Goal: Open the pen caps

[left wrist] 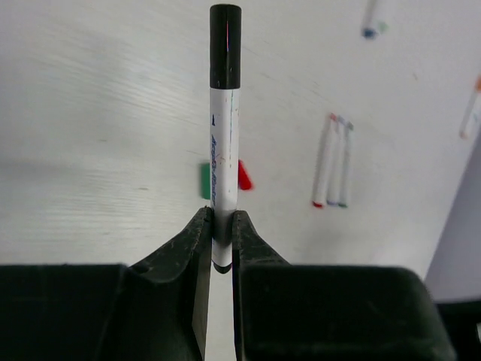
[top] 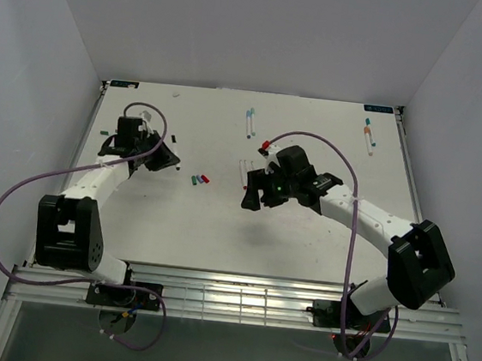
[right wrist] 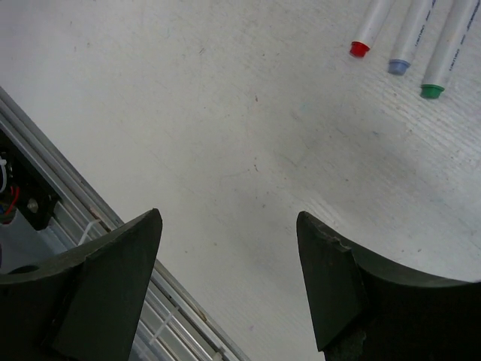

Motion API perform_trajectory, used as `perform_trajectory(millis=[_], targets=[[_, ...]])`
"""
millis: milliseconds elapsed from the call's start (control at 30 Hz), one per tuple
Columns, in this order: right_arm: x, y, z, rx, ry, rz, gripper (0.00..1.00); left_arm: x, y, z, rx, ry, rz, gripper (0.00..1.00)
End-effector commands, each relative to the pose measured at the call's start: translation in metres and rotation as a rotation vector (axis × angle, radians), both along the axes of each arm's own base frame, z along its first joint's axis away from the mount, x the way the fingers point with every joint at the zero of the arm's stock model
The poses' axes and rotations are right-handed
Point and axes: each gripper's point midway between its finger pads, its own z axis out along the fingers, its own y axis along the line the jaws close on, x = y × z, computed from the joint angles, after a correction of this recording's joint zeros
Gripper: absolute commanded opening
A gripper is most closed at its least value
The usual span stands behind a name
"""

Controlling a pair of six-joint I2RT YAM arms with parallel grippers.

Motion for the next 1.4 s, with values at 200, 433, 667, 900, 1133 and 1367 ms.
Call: perform_trajectory(millis=[200,433,667,900,1133,1367], targets=[[0.024,0.042,0.053,0.246,0.006,0.017,0.79,-0.069,-0.154,0.030,-0.226,-0.206,-0.687,0.00],[0.026,0.055,0.067,0.444,0.042,-0.003,0.73,-0.096,-0.156,0.042,-0.259,-0.304,-0.705,0.00],[0.030,0.064,0.067,0.568,0.082,-0.043,0.52,-0.105,-0.159,0.064,-0.290,-0.407,-0.720,0.00],[0.036,0.071,0.078,0.619,0.076,-0.053,0.48,-0.113,-0.160,0.058,-0.330,-0.390,-0.697,0.00],[0.037,0.082,0.074,0.667,0.105,-0.024,0.49,-0.117,-0.163,0.064,-0.342,-0.401,-0.710,0.00],[0.035,0.097,0.066,0.683,0.124,0.012,0.49,-0.121,-0.165,0.062,-0.348,-0.392,-0.717,0.00]])
